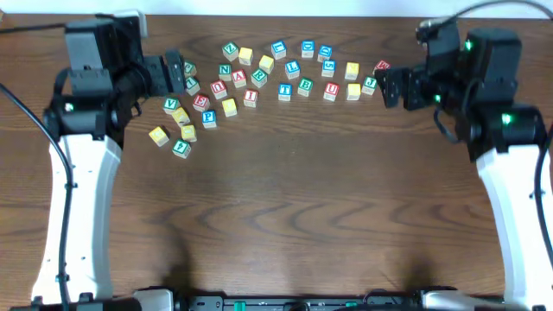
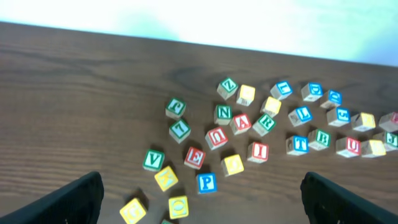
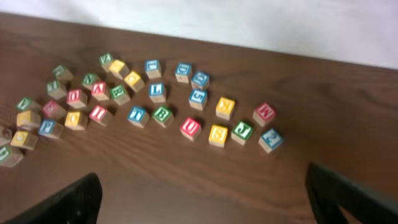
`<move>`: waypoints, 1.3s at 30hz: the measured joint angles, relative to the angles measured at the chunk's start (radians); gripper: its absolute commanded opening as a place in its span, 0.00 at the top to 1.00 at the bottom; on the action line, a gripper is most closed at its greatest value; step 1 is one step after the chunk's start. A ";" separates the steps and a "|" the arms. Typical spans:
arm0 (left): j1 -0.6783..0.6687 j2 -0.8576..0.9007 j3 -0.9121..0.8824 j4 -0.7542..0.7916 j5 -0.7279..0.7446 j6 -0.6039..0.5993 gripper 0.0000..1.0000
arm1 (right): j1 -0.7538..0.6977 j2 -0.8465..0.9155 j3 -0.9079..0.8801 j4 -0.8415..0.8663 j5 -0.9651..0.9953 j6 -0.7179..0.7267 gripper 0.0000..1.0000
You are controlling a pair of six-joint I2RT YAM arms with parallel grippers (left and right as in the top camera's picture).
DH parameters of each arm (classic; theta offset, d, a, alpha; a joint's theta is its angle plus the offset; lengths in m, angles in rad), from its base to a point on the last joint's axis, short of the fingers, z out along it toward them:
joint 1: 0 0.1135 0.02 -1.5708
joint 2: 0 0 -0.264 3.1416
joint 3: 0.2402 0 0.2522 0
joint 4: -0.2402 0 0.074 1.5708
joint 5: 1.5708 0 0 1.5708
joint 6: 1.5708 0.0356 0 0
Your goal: Spell out NEURIPS
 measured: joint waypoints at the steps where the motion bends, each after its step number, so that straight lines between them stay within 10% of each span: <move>1: 0.000 0.019 0.033 -0.021 -0.001 0.000 0.00 | 0.000 0.026 0.035 -0.023 0.000 -0.003 0.01; 15: 0.000 0.349 0.452 -0.291 -0.011 -0.001 0.00 | 0.000 0.392 0.496 -0.330 -0.012 -0.026 0.01; 39: -0.062 0.408 0.424 -0.345 -0.010 -0.110 0.02 | 0.008 0.497 0.507 -0.378 -0.027 -0.026 0.01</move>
